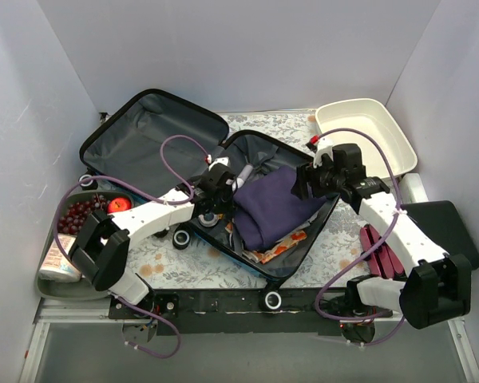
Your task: Open, take out, and arrange the luggage
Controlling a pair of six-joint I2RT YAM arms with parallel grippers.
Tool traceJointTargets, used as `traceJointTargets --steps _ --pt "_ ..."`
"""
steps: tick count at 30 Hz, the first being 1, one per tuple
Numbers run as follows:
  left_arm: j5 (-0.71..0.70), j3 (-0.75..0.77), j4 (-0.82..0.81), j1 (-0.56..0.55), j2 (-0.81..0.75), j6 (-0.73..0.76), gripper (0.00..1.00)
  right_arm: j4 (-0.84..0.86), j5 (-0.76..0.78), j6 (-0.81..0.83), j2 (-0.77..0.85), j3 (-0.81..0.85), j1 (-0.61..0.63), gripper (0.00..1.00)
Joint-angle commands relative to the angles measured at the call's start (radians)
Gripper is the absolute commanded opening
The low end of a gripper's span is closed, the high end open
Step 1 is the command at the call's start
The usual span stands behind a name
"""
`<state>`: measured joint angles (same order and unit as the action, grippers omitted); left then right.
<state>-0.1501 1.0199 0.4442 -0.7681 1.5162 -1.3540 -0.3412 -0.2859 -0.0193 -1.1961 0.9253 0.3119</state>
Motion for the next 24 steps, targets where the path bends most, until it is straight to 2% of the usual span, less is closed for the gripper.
traceJointTargets --steps 1,3,8,13,14,19,22,24 --pt "-0.109 0.046 -0.045 0.049 0.004 0.146 0.00 -0.016 0.043 0.085 -0.040 0.004 0.000 0.77" --pt "-0.091 0.048 -0.053 0.049 -0.008 0.177 0.00 -0.019 0.109 0.071 -0.062 0.020 -0.002 0.80" --pt "0.078 -0.021 -0.113 0.049 -0.089 0.231 0.00 -0.065 0.090 0.003 -0.152 0.069 -0.019 0.81" --pt "0.000 -0.081 -0.102 0.049 -0.125 0.205 0.00 -0.075 0.175 -0.105 -0.155 0.050 -0.049 0.82" --pt "-0.009 -0.096 -0.096 0.049 -0.126 0.202 0.00 -0.062 0.166 -0.114 -0.149 0.035 -0.062 0.83" --pt "-0.031 -0.115 -0.098 0.049 -0.125 0.191 0.00 0.008 -0.111 -0.056 -0.183 0.007 -0.138 0.84" --pt "-0.019 -0.118 -0.108 0.049 -0.119 0.196 0.00 -0.033 -0.177 0.007 -0.249 0.036 -0.137 0.84" --pt "-0.017 -0.113 -0.110 0.049 -0.117 0.199 0.00 -0.044 -0.159 0.015 -0.273 0.043 -0.139 0.85"
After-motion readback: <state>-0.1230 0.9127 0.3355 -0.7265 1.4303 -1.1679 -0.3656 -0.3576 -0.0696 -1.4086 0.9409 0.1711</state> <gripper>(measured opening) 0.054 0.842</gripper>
